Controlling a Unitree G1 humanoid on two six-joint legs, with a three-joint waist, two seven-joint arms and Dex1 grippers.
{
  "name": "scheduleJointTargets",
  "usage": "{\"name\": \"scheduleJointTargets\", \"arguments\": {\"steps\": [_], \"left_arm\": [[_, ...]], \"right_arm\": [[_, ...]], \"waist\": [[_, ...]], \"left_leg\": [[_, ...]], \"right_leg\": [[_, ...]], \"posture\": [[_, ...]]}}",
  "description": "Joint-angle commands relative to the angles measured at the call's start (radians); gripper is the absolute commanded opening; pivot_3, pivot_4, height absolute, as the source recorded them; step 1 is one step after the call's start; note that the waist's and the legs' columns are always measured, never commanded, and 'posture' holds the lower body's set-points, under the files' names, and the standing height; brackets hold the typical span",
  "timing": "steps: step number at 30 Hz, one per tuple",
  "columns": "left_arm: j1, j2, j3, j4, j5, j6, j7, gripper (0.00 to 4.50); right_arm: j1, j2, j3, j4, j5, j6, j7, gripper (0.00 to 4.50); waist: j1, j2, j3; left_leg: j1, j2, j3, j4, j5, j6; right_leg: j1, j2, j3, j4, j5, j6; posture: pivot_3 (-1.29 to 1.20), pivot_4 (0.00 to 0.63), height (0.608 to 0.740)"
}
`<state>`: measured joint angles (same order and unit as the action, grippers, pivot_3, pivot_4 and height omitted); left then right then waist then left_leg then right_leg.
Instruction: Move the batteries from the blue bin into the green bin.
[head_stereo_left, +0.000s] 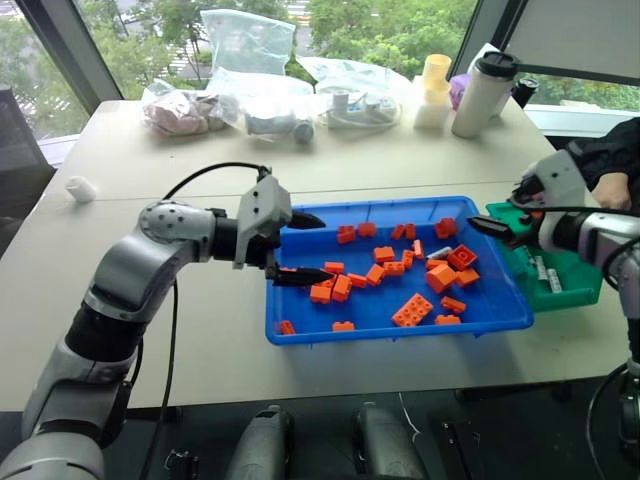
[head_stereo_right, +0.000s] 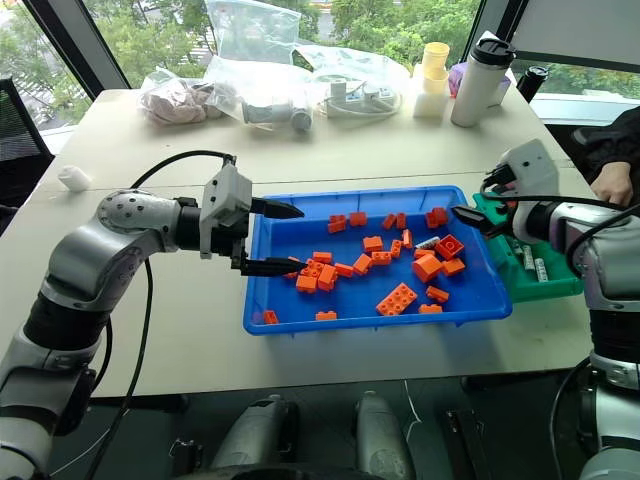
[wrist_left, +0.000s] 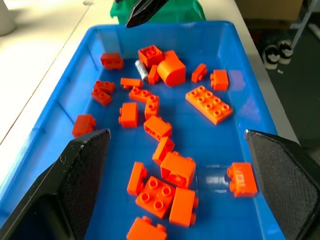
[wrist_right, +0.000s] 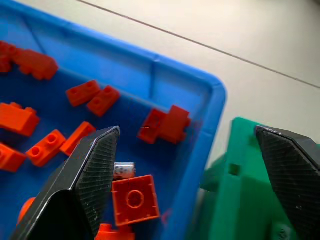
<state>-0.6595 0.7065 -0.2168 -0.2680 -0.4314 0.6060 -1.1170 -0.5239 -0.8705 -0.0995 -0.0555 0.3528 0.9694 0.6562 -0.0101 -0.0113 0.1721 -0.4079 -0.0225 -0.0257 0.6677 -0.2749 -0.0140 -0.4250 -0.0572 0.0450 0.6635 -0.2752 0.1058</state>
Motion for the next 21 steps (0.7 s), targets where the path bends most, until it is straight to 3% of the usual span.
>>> {"name": "scheduleJointTargets", "arguments": {"steps": [1, 7, 21], "left_arm": [[-0.005, 0.02, -0.011, -0.028, 0.039, -0.028, -0.008, 4.5], [0.017, 0.016, -0.004, -0.04, 0.046, -0.022, 0.002, 4.5], [0.051, -0.008, 0.001, -0.049, 0.055, -0.03, 0.023, 4.5]], "right_arm": [[-0.028, 0.022, 0.063, -0.014, -0.025, 0.01, -0.007, 4.4], [-0.08, 0.052, 0.171, 0.063, -0.092, 0.02, -0.024, 4.4], [-0.057, 0.003, 0.226, -0.001, -0.102, 0.126, 0.041, 4.4]], "waist": [[0.001, 0.0, 0.0], [-0.003, 0.0, 0.0], [0.0, 0.0, 0.0]], "left_leg": [[0.0, 0.0, 0.0, 0.0, 0.0, 0.0], [0.0, 0.0, 0.0, 0.0, 0.0, 0.0], [0.0, 0.0, -0.001, 0.0, 0.0, 0.0]], "right_leg": [[0.0, 0.0, 0.0, 0.0, 0.0, 0.0], [0.0, 0.0, 0.0, 0.0, 0.0, 0.0], [0.0, -0.001, -0.001, 0.0, 0.0, 0.0]], "posture": [[0.0, 0.15, 0.74], [0.0, 0.15, 0.74], [0.0, 0.15, 0.74]]}}
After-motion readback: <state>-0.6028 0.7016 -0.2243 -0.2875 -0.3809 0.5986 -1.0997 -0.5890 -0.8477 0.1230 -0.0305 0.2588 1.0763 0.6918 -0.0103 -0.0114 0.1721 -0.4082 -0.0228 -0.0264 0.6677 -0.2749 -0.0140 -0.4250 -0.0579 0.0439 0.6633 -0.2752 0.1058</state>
